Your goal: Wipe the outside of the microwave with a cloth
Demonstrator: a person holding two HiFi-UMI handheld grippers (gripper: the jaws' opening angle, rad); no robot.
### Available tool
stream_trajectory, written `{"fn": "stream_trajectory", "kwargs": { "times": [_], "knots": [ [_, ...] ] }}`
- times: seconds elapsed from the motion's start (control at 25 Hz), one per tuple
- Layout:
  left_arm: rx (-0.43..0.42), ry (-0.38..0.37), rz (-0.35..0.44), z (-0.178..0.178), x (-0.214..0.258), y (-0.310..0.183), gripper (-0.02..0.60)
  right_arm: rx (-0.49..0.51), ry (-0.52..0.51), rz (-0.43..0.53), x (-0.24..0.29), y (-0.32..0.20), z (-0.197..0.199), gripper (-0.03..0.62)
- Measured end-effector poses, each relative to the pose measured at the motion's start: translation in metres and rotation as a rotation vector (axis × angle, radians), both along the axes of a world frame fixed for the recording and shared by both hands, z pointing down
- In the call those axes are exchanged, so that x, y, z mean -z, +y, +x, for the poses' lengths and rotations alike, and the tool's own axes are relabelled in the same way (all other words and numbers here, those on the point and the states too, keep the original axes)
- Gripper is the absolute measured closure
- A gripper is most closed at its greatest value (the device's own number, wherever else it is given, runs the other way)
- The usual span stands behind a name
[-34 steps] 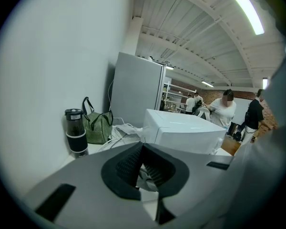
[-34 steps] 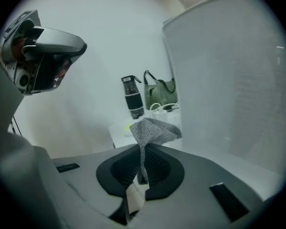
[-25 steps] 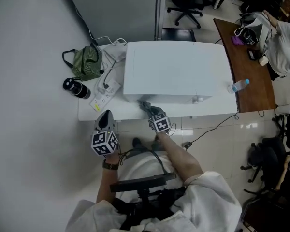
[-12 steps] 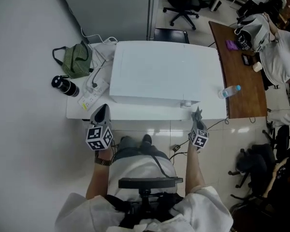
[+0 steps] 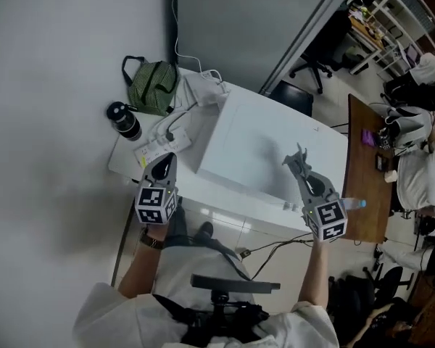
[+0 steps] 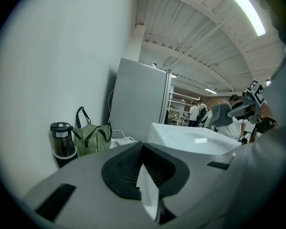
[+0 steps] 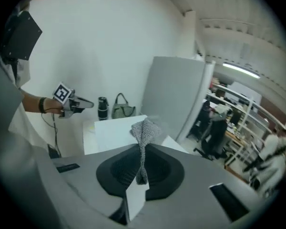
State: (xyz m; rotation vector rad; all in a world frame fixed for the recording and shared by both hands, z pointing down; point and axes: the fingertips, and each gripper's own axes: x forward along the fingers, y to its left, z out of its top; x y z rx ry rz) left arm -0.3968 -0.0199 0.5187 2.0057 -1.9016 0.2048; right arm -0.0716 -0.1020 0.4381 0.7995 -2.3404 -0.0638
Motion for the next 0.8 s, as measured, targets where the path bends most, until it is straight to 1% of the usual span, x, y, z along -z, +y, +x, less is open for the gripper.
{"fn": "stream_trajectory", "kwargs": {
  "times": [0.12, 0.28, 0.36, 0.44, 0.48, 0.56, 0.64, 0.72, 0.8],
  "knots": [
    [-0.006, 0.020, 0.018, -0.047, 0.000, -0.021, 0.557, 0.182, 0.147, -0.013, 0.000, -0.036, -0.114, 0.571],
    [-0.014, 0.069, 0.034, -0.102, -0.003, -0.046, 0.557, 0.369, 0.351, -0.042, -0.025, -0.081, -0.247, 0.571],
    [-0.005, 0.090, 0.048, -0.130, -0.004, -0.058, 0.557, 0.438, 0.432, -0.057, -0.040, -0.106, -0.309, 0.571],
    [0.001, 0.106, 0.059, -0.155, -0.006, -0.071, 0.557, 0.480, 0.518, -0.072, -0.063, -0.136, -0.365, 0.571],
    [-0.005, 0.107, 0.063, -0.164, -0.007, -0.078, 0.557, 0.496, 0.565, -0.098, -0.081, -0.150, -0.387, 0.571],
    [-0.030, 0.105, 0.061, -0.177, -0.010, -0.089, 0.557, 0.537, 0.675, -0.201, -0.132, -0.170, -0.417, 0.571],
    [-0.043, 0.104, 0.041, -0.190, -0.016, -0.092, 0.557, 0.611, 0.806, -0.273, -0.187, -0.177, -0.439, 0.571],
    [-0.044, 0.103, 0.024, -0.203, -0.024, -0.091, 0.557, 0.652, 0.976, -0.330, -0.237, -0.181, -0.441, 0.571],
    [-0.049, 0.111, 0.007, -0.209, -0.034, -0.090, 0.557, 0.671, 1.106, -0.366, -0.274, -0.183, -0.439, 0.571]
  ]
}}
